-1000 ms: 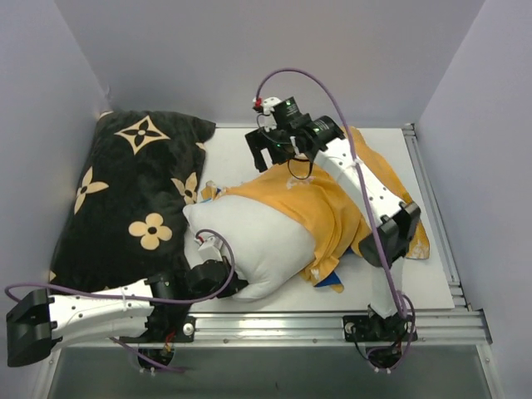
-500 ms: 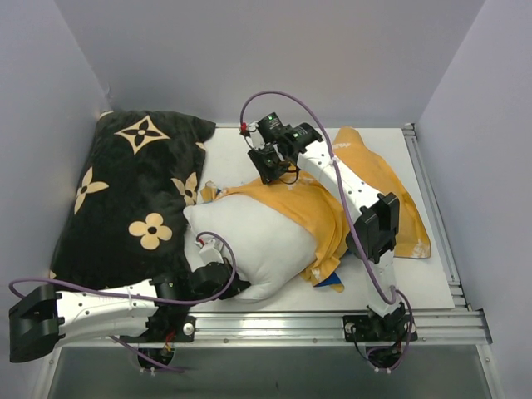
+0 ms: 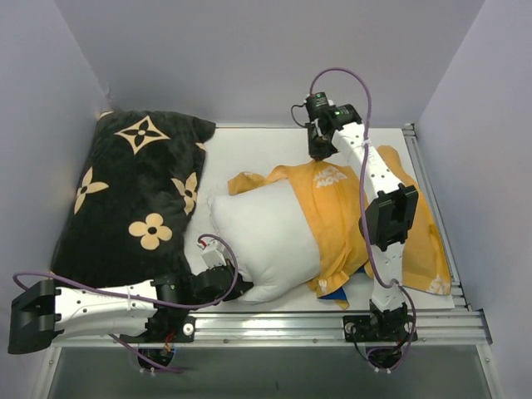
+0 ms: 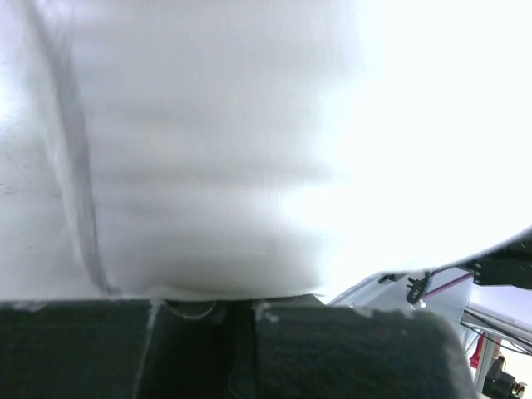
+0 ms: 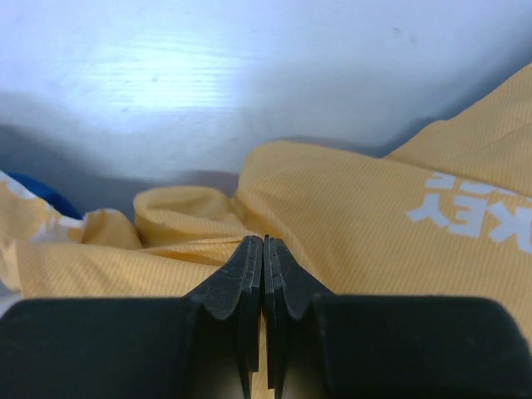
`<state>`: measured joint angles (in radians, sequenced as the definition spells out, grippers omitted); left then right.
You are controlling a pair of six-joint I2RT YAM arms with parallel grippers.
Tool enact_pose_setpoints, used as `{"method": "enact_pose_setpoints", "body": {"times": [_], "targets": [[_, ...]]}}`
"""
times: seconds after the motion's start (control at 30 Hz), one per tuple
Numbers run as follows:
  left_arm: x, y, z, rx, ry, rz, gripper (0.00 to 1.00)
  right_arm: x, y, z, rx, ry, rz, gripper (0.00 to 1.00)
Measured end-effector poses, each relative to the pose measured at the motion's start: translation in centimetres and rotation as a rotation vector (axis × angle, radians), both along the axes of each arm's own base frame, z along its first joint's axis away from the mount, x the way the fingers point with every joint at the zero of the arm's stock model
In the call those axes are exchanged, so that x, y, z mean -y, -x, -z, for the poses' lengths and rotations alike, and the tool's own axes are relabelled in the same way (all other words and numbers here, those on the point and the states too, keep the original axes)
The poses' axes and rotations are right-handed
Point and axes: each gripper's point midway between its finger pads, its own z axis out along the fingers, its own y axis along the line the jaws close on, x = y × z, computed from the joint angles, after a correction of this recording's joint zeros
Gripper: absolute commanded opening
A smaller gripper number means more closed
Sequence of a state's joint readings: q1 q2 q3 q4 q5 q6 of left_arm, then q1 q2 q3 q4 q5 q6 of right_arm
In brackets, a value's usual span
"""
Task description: Remove the pillowcase from the pillow
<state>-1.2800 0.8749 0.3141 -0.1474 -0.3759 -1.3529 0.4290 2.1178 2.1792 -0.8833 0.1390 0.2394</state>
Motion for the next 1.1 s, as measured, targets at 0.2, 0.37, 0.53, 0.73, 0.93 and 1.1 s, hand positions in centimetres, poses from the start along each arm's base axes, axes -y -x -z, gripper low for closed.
{"method": "enact_pose_setpoints", "body": {"times": [0.2, 0.37, 0.53, 0.73, 0.93, 1.1], "targets": [[0.5, -0.1, -4.0, 0.068, 0.022, -0.008, 0.00, 8.1, -1.7, 1.1, -0.071, -0.060, 0.264, 0.00], [0.3, -1.7, -10.1, 0.178, -0.002, -0.038, 0.00, 10.5, -3.3, 0.1, -0.046, -0.114, 0.355, 0.00], [-3.1, -4.5, -16.4, 0.302, -0.078, -0.127, 0.00, 10.1, -3.6, -0.6, -0.030, -0.151, 0.371, 0.00], [-12.6, -8.7, -21.2, 0.415, -0.210, -0.348, 0.00, 9.5, -3.5, -0.5, -0.061, -0.246, 0.388, 0.00], [-15.8, -9.1, -22.5, 0.452, -0.319, -0.386, 0.00, 8.5, -3.5, -0.7, -0.092, -0.360, 0.394, 0.00], [-15.7, -10.7, -20.9, 0.419, -0.448, -0.388, 0.00, 7.7, -4.2, -1.2, -0.070, -0.395, 0.362, 0.13]]}}
